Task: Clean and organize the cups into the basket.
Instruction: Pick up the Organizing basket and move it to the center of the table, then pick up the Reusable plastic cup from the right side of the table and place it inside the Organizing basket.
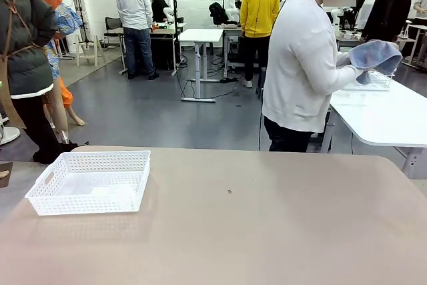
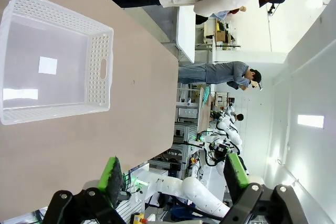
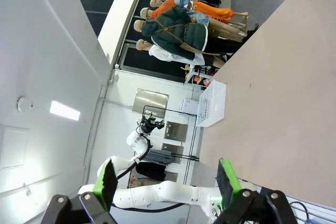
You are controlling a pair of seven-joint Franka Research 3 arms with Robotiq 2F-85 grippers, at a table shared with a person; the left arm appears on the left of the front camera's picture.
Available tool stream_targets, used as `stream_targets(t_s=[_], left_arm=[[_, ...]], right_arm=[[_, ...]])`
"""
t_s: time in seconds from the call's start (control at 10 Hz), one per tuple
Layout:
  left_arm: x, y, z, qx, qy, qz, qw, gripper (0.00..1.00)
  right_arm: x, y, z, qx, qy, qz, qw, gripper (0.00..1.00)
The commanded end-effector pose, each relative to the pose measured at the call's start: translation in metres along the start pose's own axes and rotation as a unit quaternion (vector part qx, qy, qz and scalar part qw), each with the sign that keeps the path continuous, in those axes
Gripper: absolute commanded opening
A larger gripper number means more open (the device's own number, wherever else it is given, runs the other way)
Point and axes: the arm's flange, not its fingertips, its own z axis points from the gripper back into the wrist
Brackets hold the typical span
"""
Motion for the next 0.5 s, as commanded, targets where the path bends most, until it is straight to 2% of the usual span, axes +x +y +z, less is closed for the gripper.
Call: stream_targets(t_s=[0.0, 0.4], left_arm=[[-0.0006, 0.0, 0.0011, -0.004, 0.0, 0.0, 1.0, 1.0], [-0.0006, 0.0, 0.0011, -0.004, 0.0, 0.0, 1.0, 1.0]], right_arm=[[0.0032, 0.0012, 0.0013, 0.011, -0.006, 0.011, 1.0, 1.0], [0.0032, 0.0012, 0.0013, 0.011, -0.006, 0.011, 1.0, 1.0]])
